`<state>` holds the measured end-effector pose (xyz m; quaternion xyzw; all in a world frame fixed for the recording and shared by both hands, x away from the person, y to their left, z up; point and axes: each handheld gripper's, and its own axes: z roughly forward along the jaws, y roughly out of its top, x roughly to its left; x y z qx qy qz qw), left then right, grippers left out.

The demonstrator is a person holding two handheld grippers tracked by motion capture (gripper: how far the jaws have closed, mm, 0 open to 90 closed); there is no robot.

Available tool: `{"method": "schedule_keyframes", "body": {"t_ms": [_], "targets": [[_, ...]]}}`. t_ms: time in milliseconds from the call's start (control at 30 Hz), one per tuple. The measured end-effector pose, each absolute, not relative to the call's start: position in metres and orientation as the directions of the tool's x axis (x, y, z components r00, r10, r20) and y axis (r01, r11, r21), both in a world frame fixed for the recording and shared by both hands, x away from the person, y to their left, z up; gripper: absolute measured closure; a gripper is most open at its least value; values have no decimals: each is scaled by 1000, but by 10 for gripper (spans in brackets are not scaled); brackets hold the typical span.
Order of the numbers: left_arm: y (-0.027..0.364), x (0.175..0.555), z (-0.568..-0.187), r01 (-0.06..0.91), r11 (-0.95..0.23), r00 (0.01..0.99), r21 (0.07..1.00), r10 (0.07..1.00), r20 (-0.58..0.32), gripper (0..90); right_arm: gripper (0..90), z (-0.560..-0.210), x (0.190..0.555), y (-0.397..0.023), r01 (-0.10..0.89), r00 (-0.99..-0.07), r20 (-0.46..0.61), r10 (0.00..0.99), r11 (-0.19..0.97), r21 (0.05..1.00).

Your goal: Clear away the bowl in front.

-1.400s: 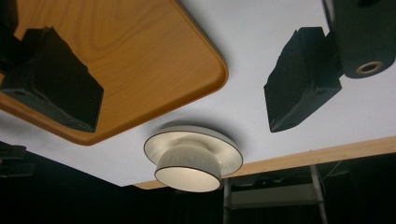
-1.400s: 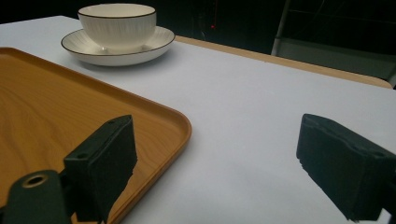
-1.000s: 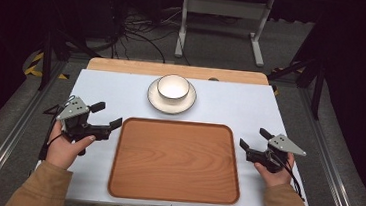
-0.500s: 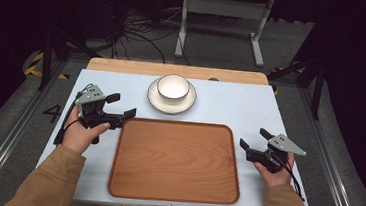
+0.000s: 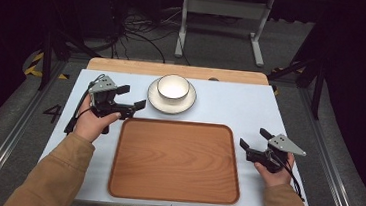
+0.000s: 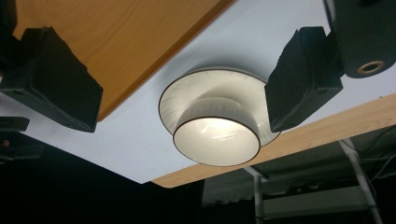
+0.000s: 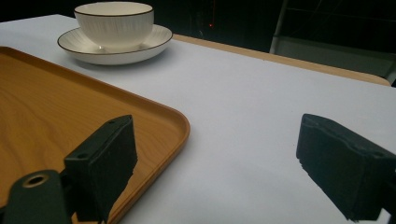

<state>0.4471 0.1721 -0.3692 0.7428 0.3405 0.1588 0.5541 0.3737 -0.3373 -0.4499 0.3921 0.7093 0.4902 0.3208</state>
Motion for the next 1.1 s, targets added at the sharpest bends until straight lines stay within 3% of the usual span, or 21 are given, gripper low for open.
{"method": "schedule_keyframes", "body": {"t_ms": [700,1100], "targets": [[146,483,-363,355,-205,718,912,685,-125,112,126,-451,374,-338,241,-478,-67,876,204,949],[133,507,-365,369,-175,646,913,754,-116,141,126,-450,374,-338,238,-473,-64,879,198,951]]}}
